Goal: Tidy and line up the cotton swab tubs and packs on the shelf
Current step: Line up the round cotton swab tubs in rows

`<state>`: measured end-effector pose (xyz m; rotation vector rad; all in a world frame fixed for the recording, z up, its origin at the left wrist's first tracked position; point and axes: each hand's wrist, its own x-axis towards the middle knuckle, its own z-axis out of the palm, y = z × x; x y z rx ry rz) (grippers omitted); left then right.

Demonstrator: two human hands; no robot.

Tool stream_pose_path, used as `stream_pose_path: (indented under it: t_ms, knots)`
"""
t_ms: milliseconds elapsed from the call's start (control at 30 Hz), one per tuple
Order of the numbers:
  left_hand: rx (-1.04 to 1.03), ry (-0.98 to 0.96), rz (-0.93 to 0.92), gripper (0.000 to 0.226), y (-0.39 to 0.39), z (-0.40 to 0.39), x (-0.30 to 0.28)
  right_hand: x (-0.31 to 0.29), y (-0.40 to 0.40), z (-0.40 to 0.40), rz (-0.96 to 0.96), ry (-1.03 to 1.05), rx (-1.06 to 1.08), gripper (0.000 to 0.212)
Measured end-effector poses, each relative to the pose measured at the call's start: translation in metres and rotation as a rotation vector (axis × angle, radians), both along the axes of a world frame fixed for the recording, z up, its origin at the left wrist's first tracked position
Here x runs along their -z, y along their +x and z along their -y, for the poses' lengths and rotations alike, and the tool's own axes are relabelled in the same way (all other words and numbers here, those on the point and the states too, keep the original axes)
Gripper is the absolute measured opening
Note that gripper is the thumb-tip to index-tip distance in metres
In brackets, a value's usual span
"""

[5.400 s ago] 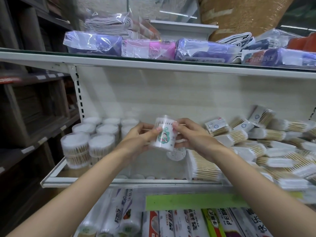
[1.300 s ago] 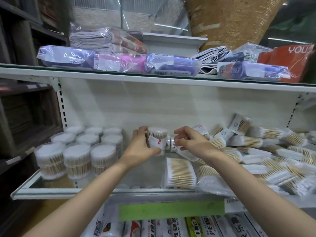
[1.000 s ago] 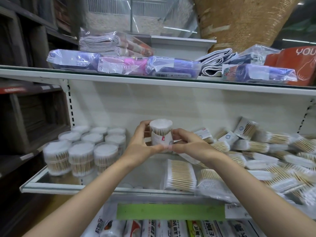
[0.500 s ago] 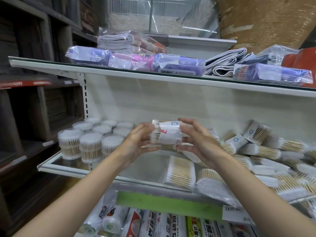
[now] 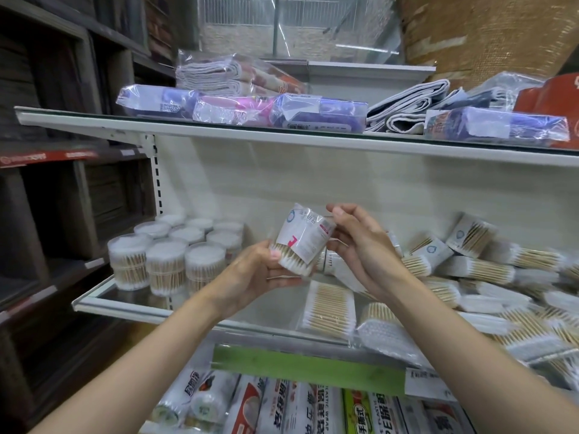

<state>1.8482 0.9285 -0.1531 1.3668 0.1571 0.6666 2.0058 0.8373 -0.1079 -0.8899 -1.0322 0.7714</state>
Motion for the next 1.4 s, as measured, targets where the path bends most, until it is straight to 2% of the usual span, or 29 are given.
stream_pose_path:
  t_ms: [267, 333, 433, 567, 633, 767, 833, 933, 1033, 1167, 1267, 1333, 1400]
  knots:
    - [-0.035, 0.024, 0.005, 0.091, -0.003, -0.008, -0.001, -0.001, -0.004, -0.007, -0.001, 0.012, -0.026, 0.009]
    - [-0.054, -0.005, 0.013, 0.076, -0.005, -0.011, -0.003, -0.002, -0.004, -0.010, 0.006, 0.013, -0.025, 0.010]
    - [-0.168, -0.067, 0.084, 0.038, -0.008, -0.022, -0.010, -0.003, -0.006, -0.015, 0.044, -0.019, -0.002, 0.017]
    - [-0.429, -0.005, 0.085, 0.008, -0.007, -0.029, -0.030, 0.001, -0.015, -0.024, 0.183, -0.219, -0.043, 0.029]
    - [-0.515, 0.028, 0.064, 0.010, -0.006, -0.030, -0.038, 0.004, -0.023, -0.028, 0.262, -0.276, -0.112, 0.032]
    - [-0.508, 0.055, -0.015, 0.034, -0.009, -0.035, -0.045, 0.006, -0.032, -0.036, 0.260, -0.270, -0.102, 0.016]
    - [-0.514, 0.086, -0.060, 0.042, -0.012, -0.036, -0.046, 0.008, -0.033, -0.041, 0.260, -0.290, -0.102, 0.020]
    - [-0.525, 0.126, -0.096, 0.051, -0.020, -0.039, -0.049, 0.010, -0.040, -0.046, 0.241, -0.308, -0.142, 0.037]
    - [-0.516, 0.163, -0.102, 0.053, -0.027, -0.044, -0.052, 0.010, -0.044, -0.049, 0.168, -0.309, -0.204, 0.044]
    - [-0.476, 0.204, -0.110, 0.058, -0.032, -0.050, -0.055, 0.009, -0.050, -0.050, 0.057, -0.289, -0.271, 0.033]
    - [-0.437, 0.222, -0.109, 0.065, -0.037, -0.057, -0.058, 0.007, -0.053, -0.053, 0.040, -0.245, -0.297, 0.042]
    - [-0.405, 0.226, -0.094, 0.062, -0.039, -0.062, -0.059, 0.007, -0.056, -0.056, 0.037, -0.216, -0.285, 0.048]
    - [-0.360, 0.227, -0.103, 0.055, -0.041, -0.068, -0.060, 0.009, -0.059, -0.059, 0.046, -0.183, -0.218, 0.044]
